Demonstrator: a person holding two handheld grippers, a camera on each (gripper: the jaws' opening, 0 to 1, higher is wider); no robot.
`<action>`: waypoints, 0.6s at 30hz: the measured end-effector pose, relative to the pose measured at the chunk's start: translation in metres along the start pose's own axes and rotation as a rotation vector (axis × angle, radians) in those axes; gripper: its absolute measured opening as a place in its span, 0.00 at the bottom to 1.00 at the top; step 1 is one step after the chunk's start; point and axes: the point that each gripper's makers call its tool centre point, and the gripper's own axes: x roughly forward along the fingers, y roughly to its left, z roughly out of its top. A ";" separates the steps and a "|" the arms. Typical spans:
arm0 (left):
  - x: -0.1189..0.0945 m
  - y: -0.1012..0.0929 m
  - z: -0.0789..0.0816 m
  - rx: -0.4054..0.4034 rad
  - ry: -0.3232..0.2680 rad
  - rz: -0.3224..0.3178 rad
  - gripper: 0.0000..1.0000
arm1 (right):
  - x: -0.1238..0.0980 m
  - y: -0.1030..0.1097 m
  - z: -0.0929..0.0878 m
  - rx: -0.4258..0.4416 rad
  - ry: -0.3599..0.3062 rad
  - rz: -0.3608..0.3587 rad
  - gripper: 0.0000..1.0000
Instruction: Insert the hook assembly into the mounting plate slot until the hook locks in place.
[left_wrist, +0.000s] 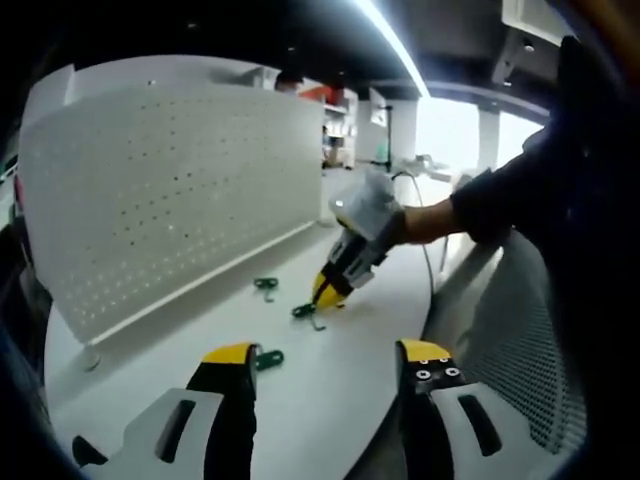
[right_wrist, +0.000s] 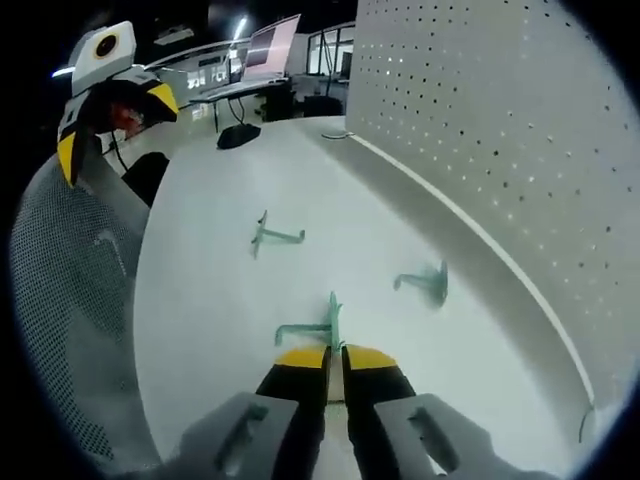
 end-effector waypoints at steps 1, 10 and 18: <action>0.000 0.000 0.000 -0.001 0.000 0.000 0.57 | 0.001 0.000 -0.001 -0.002 0.003 0.001 0.03; 0.000 0.000 0.000 -0.003 0.001 0.002 0.57 | -0.001 -0.003 0.002 0.017 -0.027 -0.004 0.02; 0.000 0.000 0.000 -0.002 0.004 0.004 0.57 | -0.005 -0.003 0.011 0.011 -0.045 -0.007 0.02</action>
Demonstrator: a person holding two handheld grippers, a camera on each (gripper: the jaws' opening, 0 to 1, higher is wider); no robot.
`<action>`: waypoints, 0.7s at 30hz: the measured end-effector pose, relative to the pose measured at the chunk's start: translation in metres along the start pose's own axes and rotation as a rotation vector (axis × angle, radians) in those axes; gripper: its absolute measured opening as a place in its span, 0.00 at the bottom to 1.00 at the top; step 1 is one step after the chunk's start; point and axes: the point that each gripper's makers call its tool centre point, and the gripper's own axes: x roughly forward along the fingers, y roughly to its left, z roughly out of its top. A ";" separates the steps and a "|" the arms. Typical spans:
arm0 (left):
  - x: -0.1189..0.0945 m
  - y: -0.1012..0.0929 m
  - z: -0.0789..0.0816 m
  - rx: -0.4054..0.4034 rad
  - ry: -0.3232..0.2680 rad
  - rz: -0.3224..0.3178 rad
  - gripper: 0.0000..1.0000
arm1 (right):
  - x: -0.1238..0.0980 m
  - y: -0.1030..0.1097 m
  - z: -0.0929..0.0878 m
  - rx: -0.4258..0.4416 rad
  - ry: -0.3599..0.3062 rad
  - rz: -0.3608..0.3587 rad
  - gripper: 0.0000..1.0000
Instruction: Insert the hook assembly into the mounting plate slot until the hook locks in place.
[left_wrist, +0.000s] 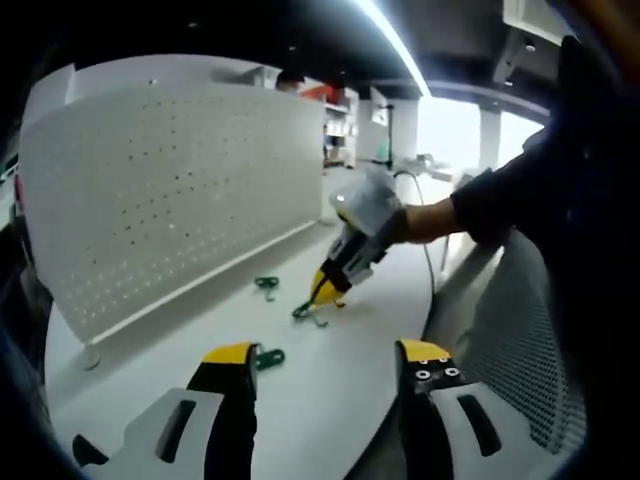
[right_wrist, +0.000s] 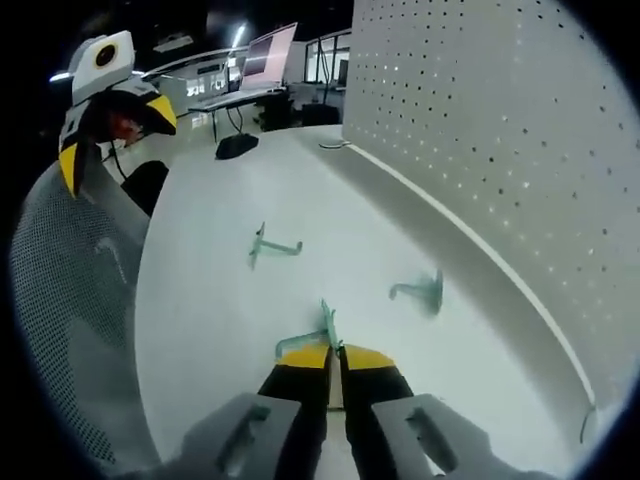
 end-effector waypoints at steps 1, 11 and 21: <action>0.000 0.000 0.000 0.000 0.000 0.000 0.57 | -0.001 -0.001 0.001 -0.002 -0.005 -0.002 0.01; 0.000 0.000 0.000 0.003 0.002 0.000 0.57 | -0.005 -0.002 0.010 -0.004 -0.028 -0.014 0.01; 0.000 -0.001 0.000 0.004 -0.001 -0.003 0.57 | -0.007 -0.003 0.013 -0.019 -0.030 -0.025 0.00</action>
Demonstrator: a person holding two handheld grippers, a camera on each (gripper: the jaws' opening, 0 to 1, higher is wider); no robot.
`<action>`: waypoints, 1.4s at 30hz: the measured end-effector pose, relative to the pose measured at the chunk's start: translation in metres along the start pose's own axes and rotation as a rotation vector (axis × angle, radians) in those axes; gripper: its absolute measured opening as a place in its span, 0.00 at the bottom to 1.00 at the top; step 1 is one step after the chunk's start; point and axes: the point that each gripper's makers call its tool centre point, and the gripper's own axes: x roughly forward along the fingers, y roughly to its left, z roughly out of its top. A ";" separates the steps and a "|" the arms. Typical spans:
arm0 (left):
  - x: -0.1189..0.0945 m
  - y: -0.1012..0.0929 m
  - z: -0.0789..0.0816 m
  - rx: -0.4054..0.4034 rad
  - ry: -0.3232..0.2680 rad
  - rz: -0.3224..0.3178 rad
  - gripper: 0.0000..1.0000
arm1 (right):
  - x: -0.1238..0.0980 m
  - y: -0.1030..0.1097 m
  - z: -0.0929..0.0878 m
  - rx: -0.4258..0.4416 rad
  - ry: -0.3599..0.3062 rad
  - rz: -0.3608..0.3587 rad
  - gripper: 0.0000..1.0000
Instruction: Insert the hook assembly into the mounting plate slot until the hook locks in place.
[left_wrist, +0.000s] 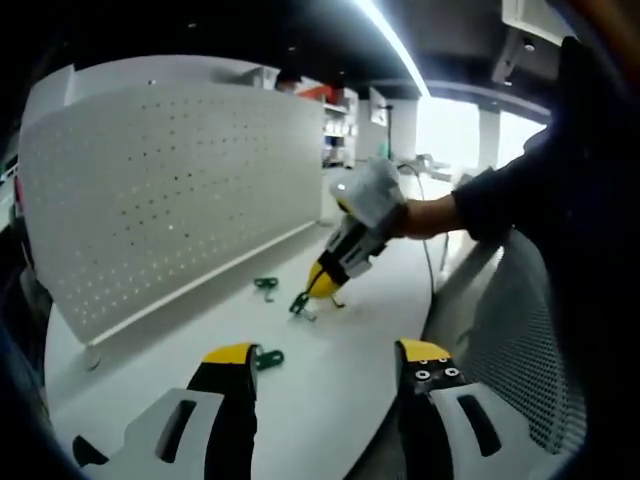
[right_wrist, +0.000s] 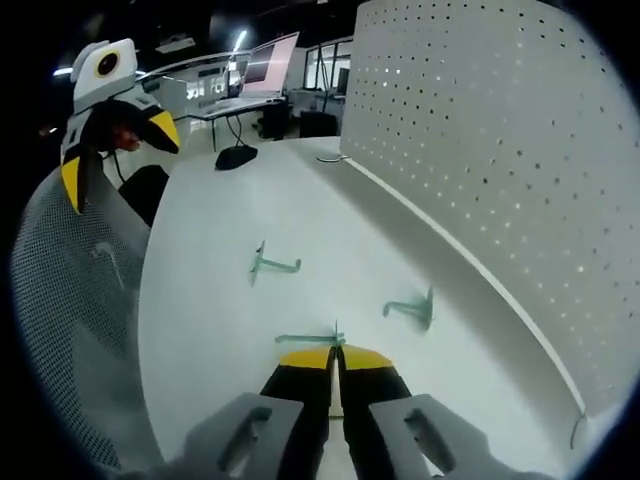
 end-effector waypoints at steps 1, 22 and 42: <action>0.000 0.000 0.000 0.001 -0.001 0.000 0.57 | 0.000 0.000 0.000 -0.002 0.000 -0.002 0.00; -0.002 0.000 0.004 0.015 -0.019 0.008 0.56 | -0.017 0.016 0.031 0.078 -0.012 -0.006 0.00; -0.007 0.007 0.015 0.205 -0.032 0.099 0.42 | -0.036 0.067 0.095 0.228 -0.109 0.141 0.00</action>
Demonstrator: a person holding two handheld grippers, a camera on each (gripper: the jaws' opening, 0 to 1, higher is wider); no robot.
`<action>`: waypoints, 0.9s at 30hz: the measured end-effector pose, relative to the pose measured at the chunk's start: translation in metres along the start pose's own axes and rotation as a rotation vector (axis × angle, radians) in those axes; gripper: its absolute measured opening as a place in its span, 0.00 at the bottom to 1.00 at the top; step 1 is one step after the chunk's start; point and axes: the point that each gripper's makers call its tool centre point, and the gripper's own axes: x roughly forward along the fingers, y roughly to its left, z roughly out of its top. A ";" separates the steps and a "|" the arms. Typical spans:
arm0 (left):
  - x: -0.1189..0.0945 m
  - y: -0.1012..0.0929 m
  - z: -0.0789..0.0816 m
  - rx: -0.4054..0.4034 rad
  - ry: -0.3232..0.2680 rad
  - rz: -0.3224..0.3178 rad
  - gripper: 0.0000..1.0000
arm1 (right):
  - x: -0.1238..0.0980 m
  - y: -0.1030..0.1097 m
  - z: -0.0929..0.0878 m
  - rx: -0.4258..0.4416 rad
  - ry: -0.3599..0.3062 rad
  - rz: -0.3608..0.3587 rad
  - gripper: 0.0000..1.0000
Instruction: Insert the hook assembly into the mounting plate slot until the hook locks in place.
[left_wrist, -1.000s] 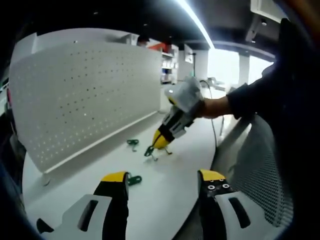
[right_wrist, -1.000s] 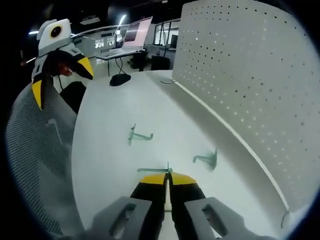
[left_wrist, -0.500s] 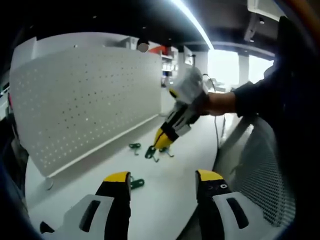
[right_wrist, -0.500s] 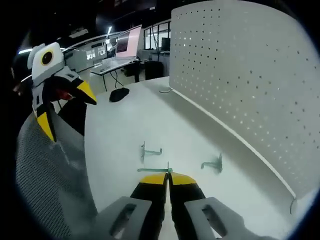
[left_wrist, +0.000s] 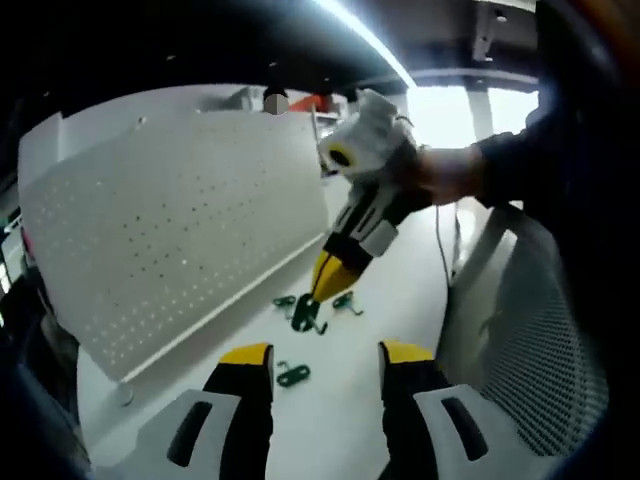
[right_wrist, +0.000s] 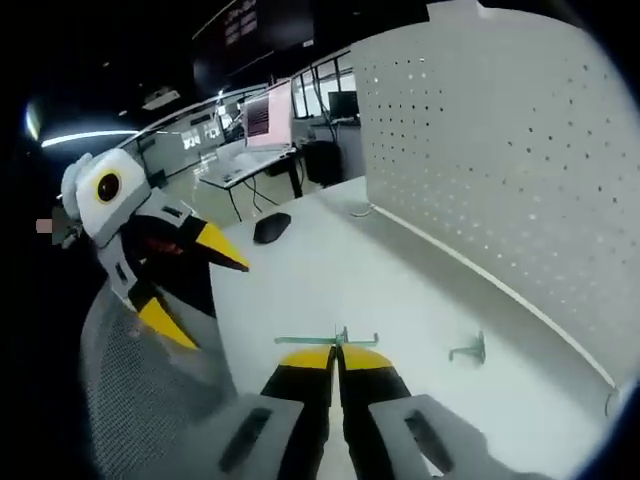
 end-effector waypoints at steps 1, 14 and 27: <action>0.000 0.000 0.000 0.016 0.001 0.002 0.41 | 0.000 0.003 0.002 0.012 -0.007 0.012 0.00; -0.006 0.010 0.010 0.198 -0.003 0.112 0.27 | 0.004 0.036 0.023 0.161 -0.079 0.148 0.00; -0.007 0.011 0.012 0.262 -0.002 0.126 0.16 | 0.000 0.055 0.031 0.222 -0.093 0.230 0.00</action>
